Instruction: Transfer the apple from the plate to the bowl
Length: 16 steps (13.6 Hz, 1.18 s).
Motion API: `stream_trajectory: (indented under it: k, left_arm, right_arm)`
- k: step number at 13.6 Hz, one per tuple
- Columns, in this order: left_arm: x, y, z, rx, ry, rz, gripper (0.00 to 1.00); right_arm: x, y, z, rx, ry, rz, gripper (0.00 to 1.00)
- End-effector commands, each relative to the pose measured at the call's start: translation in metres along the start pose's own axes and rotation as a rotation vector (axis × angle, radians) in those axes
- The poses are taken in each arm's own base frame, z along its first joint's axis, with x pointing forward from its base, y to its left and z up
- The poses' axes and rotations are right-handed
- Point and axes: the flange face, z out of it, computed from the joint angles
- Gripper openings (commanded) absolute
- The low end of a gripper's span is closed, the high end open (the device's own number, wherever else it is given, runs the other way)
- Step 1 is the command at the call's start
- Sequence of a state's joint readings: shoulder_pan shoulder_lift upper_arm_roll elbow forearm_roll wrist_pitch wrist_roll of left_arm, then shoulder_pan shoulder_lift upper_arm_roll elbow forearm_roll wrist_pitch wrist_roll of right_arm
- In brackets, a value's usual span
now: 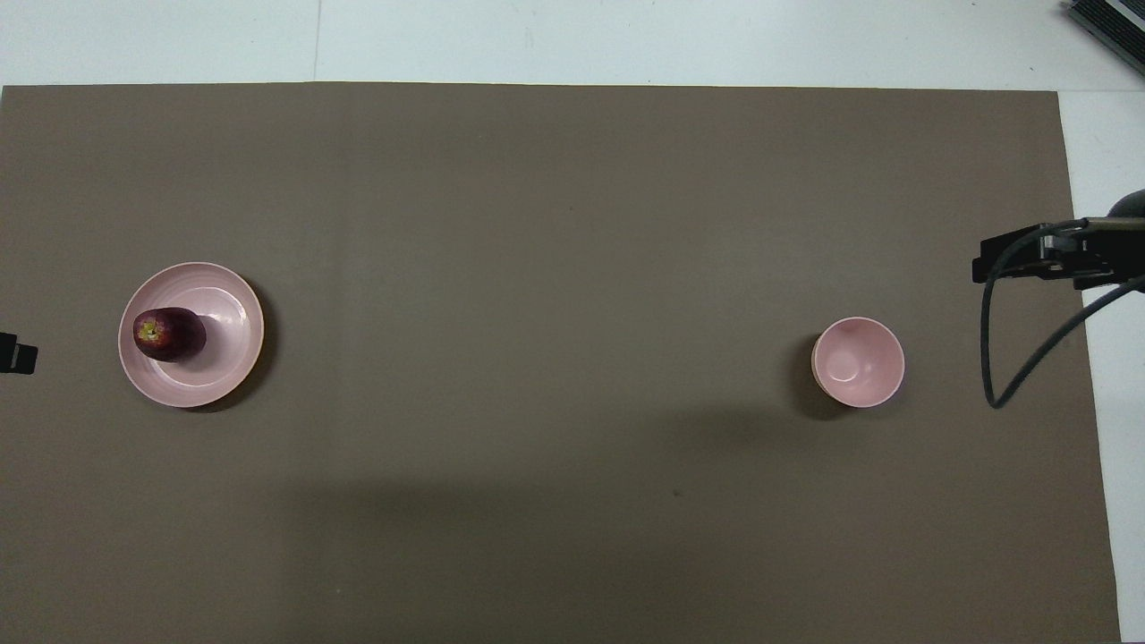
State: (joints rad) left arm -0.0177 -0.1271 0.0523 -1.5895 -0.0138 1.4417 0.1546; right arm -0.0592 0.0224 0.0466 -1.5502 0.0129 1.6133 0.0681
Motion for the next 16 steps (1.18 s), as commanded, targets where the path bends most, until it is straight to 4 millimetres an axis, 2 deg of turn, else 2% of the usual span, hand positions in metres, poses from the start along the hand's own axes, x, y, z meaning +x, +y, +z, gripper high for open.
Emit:
stream_trajectory:
  k: [1,5,8,14,16]
  left_arm:
    - [-0.007,0.000,0.001,-0.012,0.018,0.004,1.00]
    - [-0.004,0.002,-0.003,-0.006,0.028,-0.002,1.00]
    - [-0.003,0.012,-0.002,-0.006,0.020,0.016,1.00]
    - [0.003,0.008,-0.006,0.007,0.054,0.021,1.00]
    - [0.014,0.005,-0.008,0.013,0.050,0.030,1.00]
  right_arm:
    - [-0.003,0.003,-0.003,0.004,0.011,-0.015,1.00]
    - [-0.003,0.003,-0.003,0.004,0.011,-0.015,1.00]
    - [-0.003,0.003,-0.003,0.004,0.011,-0.015,1.00]
    - [-0.003,0.003,-0.003,0.004,0.011,-0.015,1.00]
    - [-0.003,0.003,-0.003,0.004,0.011,-0.015,1.00]
